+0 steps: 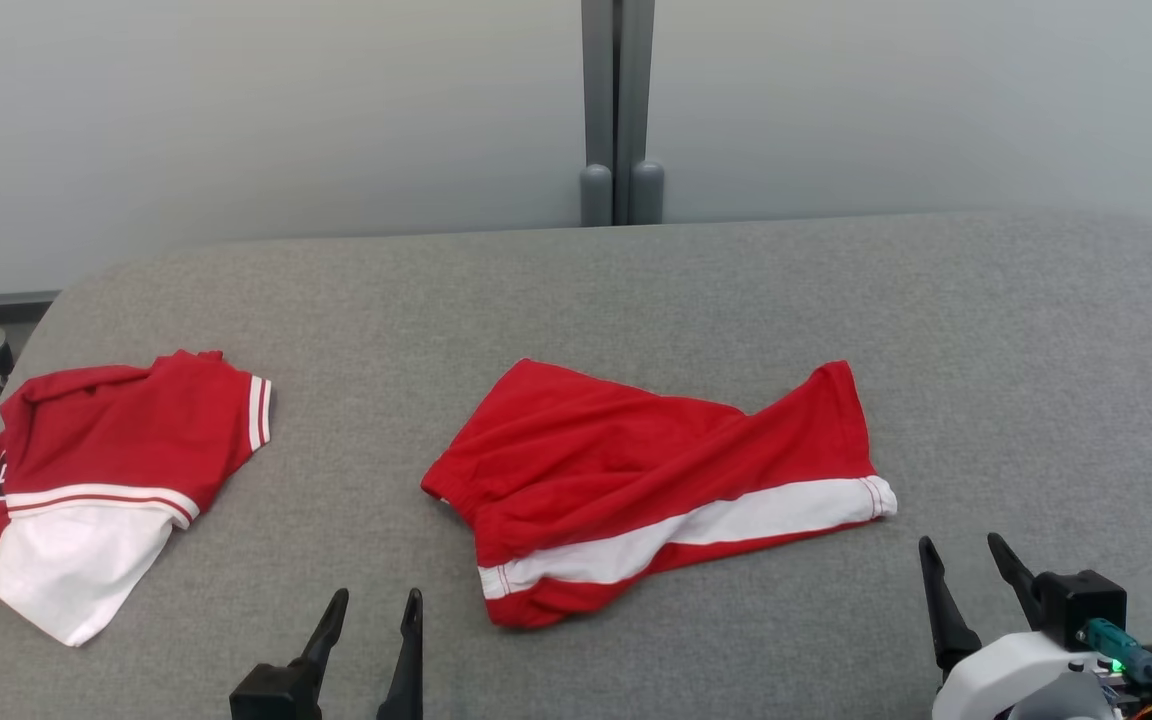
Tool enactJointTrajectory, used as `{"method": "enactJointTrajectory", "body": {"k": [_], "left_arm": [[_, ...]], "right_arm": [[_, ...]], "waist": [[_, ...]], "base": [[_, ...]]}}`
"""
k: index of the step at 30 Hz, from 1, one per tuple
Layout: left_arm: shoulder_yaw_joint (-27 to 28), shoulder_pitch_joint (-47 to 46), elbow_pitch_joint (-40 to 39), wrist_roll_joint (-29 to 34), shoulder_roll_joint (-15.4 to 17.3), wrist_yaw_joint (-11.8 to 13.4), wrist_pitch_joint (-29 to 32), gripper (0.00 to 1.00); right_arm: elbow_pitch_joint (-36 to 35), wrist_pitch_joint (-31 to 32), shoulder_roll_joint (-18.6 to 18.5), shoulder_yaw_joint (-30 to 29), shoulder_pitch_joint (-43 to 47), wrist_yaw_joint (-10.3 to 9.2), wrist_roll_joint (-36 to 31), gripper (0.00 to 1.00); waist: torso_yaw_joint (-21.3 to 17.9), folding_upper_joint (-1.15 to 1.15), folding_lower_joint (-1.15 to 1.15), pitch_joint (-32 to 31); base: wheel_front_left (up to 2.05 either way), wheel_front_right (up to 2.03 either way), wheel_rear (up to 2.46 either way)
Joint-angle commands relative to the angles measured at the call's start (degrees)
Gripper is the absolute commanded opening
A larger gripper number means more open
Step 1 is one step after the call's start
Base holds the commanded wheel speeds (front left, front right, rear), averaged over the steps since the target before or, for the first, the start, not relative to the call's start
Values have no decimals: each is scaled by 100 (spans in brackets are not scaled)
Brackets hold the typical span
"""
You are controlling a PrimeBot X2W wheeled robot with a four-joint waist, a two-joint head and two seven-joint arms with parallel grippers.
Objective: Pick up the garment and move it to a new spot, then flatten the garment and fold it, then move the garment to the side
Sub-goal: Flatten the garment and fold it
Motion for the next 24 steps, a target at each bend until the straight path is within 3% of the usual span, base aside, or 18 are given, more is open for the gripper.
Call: {"method": "enactJointTrajectory", "body": {"k": [1,11,24], "left_arm": [[-2,88,-16,27,18,21,3,100],[-143,36,66,-188,17,-18,3,100],[-1063,-575,565,-1156,23,-70,3,100]], "right_arm": [[14,-27,-8,4,94,-6,42,100],[55,-27,-3,68,28,-6,18,100],[26,-27,-3,249,-350,-7,-29,100]], "waist": [[-65,0,0,-73],[-176,0,0,27],[-365,0,0,539]], "base": [[0,0,0],[0,0,0],[0,0,0]]}}
